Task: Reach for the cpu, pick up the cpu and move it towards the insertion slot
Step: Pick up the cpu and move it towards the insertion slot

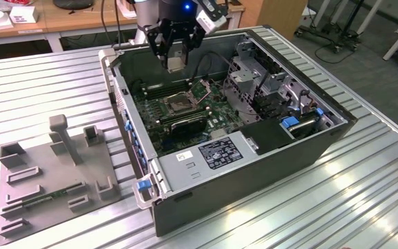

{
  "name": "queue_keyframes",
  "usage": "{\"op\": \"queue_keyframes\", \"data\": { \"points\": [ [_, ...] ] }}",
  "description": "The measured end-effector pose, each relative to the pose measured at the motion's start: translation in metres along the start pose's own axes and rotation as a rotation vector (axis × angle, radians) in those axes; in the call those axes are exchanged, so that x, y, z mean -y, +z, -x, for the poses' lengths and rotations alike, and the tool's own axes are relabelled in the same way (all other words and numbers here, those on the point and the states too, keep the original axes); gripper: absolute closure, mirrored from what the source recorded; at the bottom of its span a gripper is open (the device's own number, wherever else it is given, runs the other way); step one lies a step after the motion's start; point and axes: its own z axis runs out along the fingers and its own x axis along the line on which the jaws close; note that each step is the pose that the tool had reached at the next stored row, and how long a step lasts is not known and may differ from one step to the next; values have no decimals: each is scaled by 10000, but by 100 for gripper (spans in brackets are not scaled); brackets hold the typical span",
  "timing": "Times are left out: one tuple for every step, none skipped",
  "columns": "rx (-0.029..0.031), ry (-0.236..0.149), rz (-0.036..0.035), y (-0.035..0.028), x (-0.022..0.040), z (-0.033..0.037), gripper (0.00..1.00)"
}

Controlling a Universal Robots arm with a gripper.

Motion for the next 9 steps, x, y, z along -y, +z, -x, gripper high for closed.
{"op": "queue_keyframes", "data": {
  "points": [
    [0, 0, 0, 6, -11, 4, 46],
    [0, -1, -1, 8, -22, 11, 46],
    [-1, -2, -1, 9, -30, 17, 46],
    [-1, -1, -1, 10, -34, 19, 46],
    [-1, 0, 0, 10, -35, 20, 46],
    [0, 0, 0, 10, -35, 22, 46],
    [0, -1, 0, 10, -35, 23, 46],
    [0, -1, 0, 10, -35, 23, 46],
    [0, -1, -1, 10, -35, 23, 46]
  ]
}}
